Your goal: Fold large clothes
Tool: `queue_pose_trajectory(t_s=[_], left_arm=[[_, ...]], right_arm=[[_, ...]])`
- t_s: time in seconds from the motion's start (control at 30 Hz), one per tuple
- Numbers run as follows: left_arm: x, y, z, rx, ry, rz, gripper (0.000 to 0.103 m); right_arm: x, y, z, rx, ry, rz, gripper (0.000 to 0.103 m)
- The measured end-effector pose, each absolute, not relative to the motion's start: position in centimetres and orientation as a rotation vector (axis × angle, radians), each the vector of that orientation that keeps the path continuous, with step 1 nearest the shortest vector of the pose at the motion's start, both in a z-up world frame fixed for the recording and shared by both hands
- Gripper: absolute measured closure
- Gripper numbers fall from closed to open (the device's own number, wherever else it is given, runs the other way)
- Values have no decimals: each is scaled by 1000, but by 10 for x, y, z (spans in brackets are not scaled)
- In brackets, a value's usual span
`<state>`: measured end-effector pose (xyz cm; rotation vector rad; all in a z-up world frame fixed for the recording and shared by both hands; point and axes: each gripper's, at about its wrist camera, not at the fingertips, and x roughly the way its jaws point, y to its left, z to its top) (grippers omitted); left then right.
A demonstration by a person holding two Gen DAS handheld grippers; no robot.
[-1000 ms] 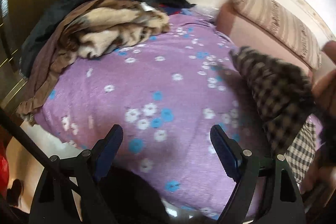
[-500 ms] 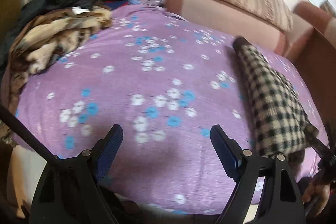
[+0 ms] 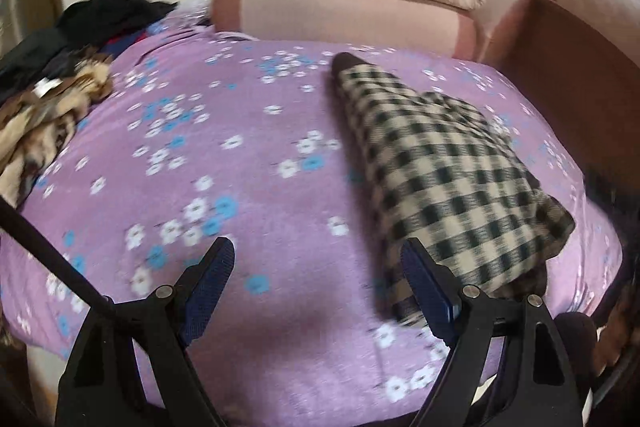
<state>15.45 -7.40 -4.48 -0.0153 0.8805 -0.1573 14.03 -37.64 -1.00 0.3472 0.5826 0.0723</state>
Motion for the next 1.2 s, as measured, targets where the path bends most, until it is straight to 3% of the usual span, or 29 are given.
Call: queue_pose_trajectory(t_s=[0.13,0.27,0.3,0.33,0.37,0.6,0.73,0.77,0.8,0.87,1.07,1.2], left_arm=[[162,-111,-48,53,862,-209,19],[158,-132,-47,93,860,-242,19],[157,-134,-46,94,852,-245,19],[156,-134,-44,96,844,-245,19],[156,-135,-42,100,839,-241,19],[175,-145,-40,85,827,-253,19],[188,-173,-66,112,897,-295,19],[191,-179,-77,131,928,-291,19],[195,-184,-91,151,976,-282,19],[200,-183,-113,123,1063,-293,18],[190,-162,-106,19,1090,-328,19],[169,-143,-91,-36,1041,-303,19]], right_arm=[[202,-364,-8,312,641,180,44],[276,-356,-41,290,793,154,44],[290,-355,-52,298,830,165,53],[299,-355,-61,325,860,204,69],[305,-356,-67,366,886,250,95],[254,-397,-27,473,688,245,96],[255,-407,-53,382,780,116,95],[258,-406,-62,372,810,103,93],[262,-406,-74,356,858,81,81],[259,-408,-80,346,866,55,69],[206,-407,-23,358,660,98,69],[203,-385,-18,360,692,241,69]])
